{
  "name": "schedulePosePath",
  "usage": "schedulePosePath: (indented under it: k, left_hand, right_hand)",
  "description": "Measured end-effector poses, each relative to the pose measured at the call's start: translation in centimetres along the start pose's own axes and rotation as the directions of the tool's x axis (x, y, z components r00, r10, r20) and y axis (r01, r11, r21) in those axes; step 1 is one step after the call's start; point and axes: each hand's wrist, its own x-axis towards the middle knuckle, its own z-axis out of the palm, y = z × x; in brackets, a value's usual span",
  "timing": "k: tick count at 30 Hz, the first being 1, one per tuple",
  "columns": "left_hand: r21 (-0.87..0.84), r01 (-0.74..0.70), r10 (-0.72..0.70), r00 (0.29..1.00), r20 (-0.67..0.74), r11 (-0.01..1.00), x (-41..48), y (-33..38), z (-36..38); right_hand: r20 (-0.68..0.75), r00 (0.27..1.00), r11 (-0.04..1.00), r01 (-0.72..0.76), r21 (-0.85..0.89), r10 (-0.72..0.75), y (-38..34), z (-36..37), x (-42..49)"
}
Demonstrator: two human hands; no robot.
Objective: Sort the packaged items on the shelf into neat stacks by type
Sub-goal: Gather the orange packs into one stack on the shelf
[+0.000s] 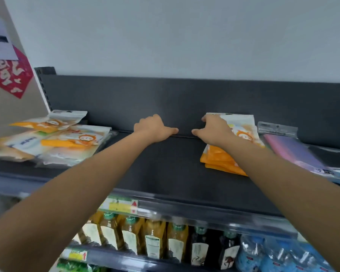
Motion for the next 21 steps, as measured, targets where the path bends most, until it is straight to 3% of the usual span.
schedulePosePath:
  k: [5,12,16,21]
  left_hand:
    - [0.194,0.033,-0.019,0.997,-0.072,0.980,0.2,-10.5,-3.9]
    - [0.238,0.086,-0.087,0.996,-0.009,0.968,0.7,-24.3,-7.5]
    - [0.180,0.091,-0.098,0.995,0.030,0.979,1.1,-27.5,-8.0]
    - [0.103,0.035,-0.035,0.999,-0.003,0.994,1.3,-27.8,-8.3]
  right_hand:
    - [0.089,0.996,0.995,0.001,0.102,-0.010,-8.3,3.8,-0.7]
    - [0.198,0.976,0.970,-0.130,0.205,0.089,-19.8,11.4,-0.6]
    - [0.291,0.946,0.951,-0.214,0.225,0.144,-24.0,14.3,-0.3]
    - [0.454,0.863,0.818,-0.417,0.395,0.220,-26.4,15.9,-0.1]
